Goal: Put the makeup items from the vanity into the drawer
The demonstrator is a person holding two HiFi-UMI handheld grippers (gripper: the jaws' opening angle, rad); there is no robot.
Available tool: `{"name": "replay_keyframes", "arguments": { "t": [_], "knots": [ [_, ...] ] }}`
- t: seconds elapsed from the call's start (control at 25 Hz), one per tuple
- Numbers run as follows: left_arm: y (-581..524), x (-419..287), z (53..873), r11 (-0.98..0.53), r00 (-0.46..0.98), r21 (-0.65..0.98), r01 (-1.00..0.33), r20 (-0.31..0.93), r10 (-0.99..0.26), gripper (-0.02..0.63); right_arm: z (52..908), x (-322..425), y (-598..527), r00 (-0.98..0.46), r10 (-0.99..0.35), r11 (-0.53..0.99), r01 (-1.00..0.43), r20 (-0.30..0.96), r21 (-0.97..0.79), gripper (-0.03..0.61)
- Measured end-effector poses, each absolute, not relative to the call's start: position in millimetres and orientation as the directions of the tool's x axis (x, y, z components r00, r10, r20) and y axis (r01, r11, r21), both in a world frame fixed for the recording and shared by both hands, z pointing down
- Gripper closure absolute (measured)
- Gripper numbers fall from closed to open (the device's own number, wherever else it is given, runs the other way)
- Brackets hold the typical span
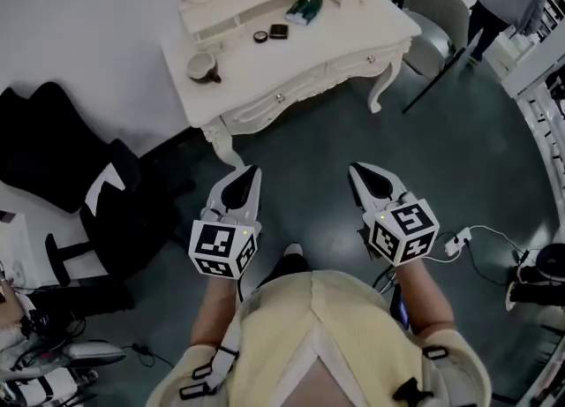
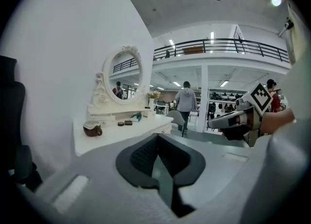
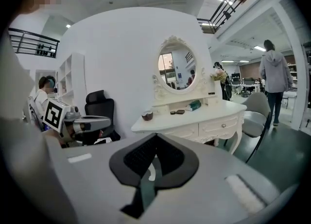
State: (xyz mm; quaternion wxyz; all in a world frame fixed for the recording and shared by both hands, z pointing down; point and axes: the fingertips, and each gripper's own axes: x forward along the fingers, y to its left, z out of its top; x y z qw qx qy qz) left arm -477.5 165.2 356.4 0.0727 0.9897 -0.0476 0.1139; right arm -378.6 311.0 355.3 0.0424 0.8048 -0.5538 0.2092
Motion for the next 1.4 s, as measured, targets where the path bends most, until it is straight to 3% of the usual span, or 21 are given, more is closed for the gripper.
{"name": "replay_keyframes", "arguments": {
  "t": [0.64, 0.76, 1.4],
  "knots": [
    [125, -402, 375, -0.991, 0.965, 0.121, -0.056, 0.26, -0.023, 0.607, 384, -335, 253, 0.234, -0.872, -0.339, -0.922, 0.43, -0.187, 0.578],
    [115, -385, 377, -0.99, 0.96, 0.115, -0.081, 0.277, -0.047, 0.553, 390, -317, 235, 0.184, -0.885, -0.291, -0.935, 0.428, -0.201, 0.577],
    [74, -254, 395, -0.966, 0.897, 0.046, -0.255, 0.383, -0.219, 0.436, 408, -181, 189, -0.039, -0.888, -0.083, -0.967, 0.458, -0.243, 0.578]
  ]
}}
